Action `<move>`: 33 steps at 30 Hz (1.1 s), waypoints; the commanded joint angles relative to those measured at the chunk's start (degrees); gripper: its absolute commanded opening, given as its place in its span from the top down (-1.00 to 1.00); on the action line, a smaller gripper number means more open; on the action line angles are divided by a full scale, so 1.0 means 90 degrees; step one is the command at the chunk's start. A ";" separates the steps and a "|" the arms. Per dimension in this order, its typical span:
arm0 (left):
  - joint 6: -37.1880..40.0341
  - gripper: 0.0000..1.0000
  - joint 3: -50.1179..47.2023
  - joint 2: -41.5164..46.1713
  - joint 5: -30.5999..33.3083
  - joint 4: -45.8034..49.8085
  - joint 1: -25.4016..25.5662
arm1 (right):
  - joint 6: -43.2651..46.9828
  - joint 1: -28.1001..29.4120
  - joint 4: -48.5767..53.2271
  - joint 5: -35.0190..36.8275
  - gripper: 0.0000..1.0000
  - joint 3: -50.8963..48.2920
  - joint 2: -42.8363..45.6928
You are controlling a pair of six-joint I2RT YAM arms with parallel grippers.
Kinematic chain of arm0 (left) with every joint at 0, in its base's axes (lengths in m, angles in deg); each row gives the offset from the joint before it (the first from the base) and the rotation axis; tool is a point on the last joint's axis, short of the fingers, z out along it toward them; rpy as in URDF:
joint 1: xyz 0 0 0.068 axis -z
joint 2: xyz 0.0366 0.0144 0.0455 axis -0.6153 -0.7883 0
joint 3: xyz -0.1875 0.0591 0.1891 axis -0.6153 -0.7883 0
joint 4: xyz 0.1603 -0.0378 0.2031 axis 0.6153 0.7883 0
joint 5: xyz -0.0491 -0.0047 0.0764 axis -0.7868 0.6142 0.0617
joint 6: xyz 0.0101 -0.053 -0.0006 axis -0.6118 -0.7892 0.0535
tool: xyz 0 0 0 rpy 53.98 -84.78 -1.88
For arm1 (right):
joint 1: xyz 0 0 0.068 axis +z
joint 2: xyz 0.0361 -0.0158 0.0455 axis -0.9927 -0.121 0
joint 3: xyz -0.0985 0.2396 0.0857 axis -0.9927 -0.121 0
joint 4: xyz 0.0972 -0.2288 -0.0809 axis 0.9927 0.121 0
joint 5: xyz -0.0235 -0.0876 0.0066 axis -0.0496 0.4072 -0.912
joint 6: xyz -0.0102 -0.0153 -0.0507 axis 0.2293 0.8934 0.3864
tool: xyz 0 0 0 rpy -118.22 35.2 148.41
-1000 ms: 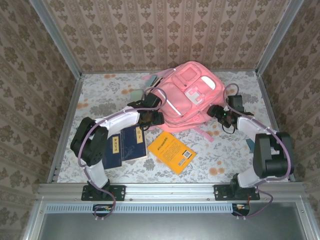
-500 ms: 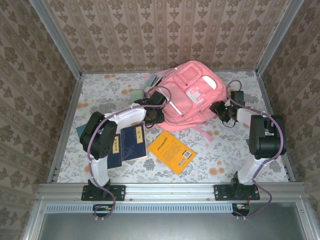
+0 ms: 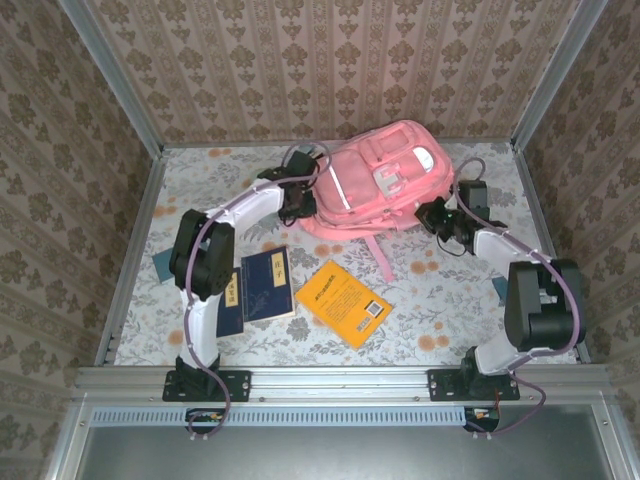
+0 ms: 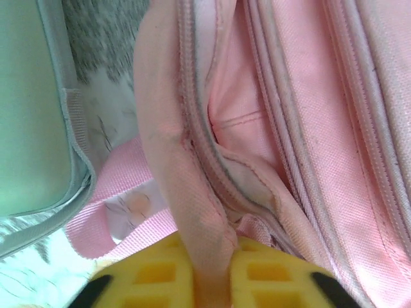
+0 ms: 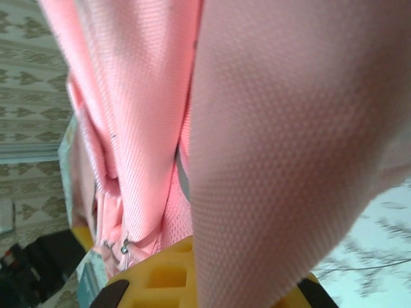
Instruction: Pack books, pencil case, and school supplies into a backpack
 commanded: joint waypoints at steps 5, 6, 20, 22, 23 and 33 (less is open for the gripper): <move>0.0503 -0.07 -0.0052 0.0819 0.0291 -0.0168 0.0027 | -0.0922 0.0913 0.0059 0.0431 1.00 0.0286 0.0613; 0.0542 -0.16 -0.0274 0.1035 0.0364 -0.0266 0.0113 | -0.0947 0.0974 0.0075 0.0516 1.00 0.0335 0.0620; 0.0516 -0.23 -0.3385 0.3000 0.2268 -0.2663 0.2843 | -0.1544 0.1222 0.0688 0.1271 1.00 0.0405 0.1150; 0.0468 -0.23 -0.3367 0.2866 0.2410 -0.2809 0.3166 | -0.1704 0.1263 0.0772 0.1429 1.00 0.0367 0.1232; 0.0475 -0.21 -0.3348 0.2790 0.2468 -0.2871 0.3313 | -0.1746 0.1272 0.0752 0.1489 1.00 0.0329 0.1274; 0.0671 -0.18 -0.2532 0.1848 0.2678 -0.2940 0.3840 | -0.1931 0.1314 0.0864 0.1634 1.00 0.0250 0.1449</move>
